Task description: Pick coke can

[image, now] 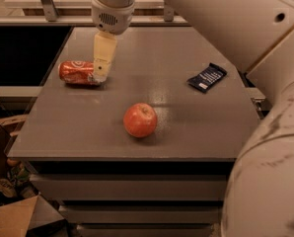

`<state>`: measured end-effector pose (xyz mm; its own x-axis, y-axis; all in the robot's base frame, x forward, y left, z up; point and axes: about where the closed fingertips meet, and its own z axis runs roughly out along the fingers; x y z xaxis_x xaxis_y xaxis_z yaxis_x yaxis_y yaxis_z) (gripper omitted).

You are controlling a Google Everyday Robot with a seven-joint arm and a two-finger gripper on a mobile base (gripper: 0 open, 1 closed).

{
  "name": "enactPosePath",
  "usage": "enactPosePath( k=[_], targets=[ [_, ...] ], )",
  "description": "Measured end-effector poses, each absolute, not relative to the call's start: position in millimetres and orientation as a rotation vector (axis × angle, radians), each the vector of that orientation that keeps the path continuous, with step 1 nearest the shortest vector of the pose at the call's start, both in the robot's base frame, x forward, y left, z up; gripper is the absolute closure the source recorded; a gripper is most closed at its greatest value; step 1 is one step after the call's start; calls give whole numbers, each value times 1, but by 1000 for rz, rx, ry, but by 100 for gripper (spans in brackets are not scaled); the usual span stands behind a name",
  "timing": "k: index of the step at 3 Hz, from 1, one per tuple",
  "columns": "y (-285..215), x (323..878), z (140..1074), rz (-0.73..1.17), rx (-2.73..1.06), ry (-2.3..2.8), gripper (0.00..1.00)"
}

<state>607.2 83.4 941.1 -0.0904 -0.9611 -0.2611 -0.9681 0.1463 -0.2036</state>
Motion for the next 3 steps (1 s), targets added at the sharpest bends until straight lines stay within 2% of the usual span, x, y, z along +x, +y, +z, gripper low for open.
enactPosePath(
  k=[3],
  targets=[
    [171,605,914,53,-1984,2000,0]
  ],
)
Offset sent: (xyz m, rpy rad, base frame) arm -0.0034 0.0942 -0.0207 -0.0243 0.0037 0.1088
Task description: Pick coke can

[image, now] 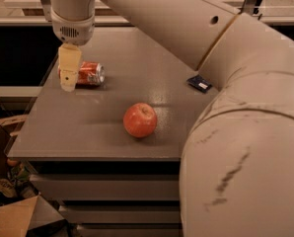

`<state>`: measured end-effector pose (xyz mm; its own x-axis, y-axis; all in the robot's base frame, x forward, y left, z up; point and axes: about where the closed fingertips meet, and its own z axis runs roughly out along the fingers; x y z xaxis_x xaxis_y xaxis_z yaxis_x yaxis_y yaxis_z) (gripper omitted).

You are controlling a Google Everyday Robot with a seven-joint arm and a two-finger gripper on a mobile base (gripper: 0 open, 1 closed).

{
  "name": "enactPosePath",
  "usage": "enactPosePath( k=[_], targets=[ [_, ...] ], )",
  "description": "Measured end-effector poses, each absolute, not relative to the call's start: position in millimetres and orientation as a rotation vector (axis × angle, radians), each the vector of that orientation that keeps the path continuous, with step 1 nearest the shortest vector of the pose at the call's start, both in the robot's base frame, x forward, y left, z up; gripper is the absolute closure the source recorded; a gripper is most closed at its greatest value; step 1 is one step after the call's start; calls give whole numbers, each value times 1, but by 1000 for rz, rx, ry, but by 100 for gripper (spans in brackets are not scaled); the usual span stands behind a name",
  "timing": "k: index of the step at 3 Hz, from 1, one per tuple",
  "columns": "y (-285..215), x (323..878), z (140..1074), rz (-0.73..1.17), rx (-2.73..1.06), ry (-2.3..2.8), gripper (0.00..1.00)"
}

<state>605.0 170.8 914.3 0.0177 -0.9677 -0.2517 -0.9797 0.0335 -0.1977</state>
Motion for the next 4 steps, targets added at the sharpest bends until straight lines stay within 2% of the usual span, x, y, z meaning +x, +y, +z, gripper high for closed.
enactPosePath(
  k=[3,4],
  targets=[
    [192,610,857,162,-2057,2008,0],
    [186,612,843,181,-2056,2024,18]
  ],
)
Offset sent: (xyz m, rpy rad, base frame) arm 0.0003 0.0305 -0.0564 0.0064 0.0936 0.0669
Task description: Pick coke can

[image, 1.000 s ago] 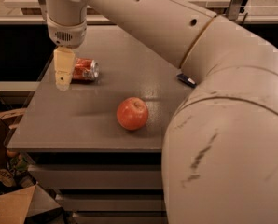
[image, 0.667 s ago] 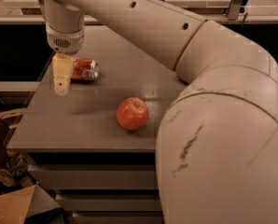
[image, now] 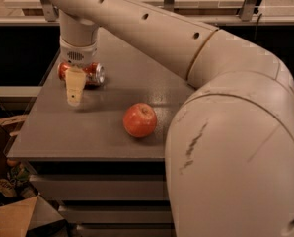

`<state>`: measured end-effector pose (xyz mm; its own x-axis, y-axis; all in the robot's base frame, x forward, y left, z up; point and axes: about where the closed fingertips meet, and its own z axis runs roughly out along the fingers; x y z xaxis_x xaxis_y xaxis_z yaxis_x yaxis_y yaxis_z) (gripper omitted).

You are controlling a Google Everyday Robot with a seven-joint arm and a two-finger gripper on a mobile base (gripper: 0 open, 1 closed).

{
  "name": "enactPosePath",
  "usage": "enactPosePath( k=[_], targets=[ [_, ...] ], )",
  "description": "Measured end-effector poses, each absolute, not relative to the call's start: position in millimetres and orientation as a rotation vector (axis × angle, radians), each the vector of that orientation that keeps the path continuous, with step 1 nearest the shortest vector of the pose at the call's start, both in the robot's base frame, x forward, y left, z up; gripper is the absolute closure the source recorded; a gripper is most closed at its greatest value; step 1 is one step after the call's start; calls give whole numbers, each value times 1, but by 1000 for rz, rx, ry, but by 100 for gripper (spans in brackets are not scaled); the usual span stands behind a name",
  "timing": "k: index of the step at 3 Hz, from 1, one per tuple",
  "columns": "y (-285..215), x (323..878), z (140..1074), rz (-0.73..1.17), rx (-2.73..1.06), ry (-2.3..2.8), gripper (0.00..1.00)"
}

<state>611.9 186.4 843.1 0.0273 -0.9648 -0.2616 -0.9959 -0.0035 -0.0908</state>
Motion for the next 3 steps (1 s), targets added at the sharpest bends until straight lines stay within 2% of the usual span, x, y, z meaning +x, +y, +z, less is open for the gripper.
enactPosePath(
  k=[1,3],
  targets=[
    [182,615,840,184,-2050,2031,49],
    [173,624,859,158,-2019,2014,96]
  ],
)
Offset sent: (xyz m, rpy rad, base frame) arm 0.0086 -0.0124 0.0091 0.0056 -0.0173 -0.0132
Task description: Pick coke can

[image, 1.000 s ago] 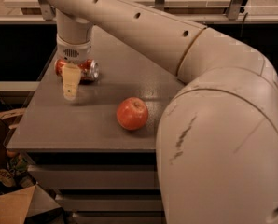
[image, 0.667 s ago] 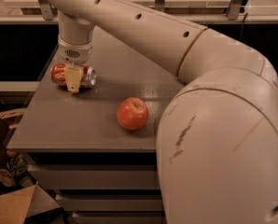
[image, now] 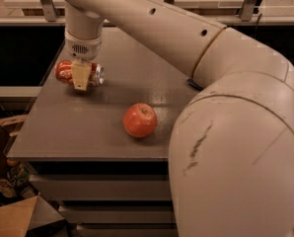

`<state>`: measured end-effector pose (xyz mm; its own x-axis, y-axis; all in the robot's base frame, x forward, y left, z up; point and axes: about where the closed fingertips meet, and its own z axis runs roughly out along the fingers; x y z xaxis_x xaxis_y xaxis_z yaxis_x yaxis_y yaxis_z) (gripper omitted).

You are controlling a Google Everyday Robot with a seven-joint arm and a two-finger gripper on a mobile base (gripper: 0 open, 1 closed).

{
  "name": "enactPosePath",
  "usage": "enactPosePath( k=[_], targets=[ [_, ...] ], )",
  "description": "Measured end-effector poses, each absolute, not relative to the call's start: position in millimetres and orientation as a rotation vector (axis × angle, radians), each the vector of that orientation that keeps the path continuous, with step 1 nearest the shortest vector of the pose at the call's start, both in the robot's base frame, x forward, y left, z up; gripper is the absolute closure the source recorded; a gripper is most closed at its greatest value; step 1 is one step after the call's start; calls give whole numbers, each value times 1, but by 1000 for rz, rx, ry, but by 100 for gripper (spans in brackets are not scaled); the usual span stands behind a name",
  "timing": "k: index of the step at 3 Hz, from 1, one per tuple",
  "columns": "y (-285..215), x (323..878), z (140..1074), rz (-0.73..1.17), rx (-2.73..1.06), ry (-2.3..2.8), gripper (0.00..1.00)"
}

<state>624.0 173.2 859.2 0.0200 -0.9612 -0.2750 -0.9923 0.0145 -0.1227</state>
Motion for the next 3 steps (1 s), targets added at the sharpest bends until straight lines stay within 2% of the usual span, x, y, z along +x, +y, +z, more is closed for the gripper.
enactPosePath(
  k=[1,3],
  targets=[
    [166,631,878,138,-1988,2001,100],
    [160,641,912,112,-1948,1963,100]
  ],
)
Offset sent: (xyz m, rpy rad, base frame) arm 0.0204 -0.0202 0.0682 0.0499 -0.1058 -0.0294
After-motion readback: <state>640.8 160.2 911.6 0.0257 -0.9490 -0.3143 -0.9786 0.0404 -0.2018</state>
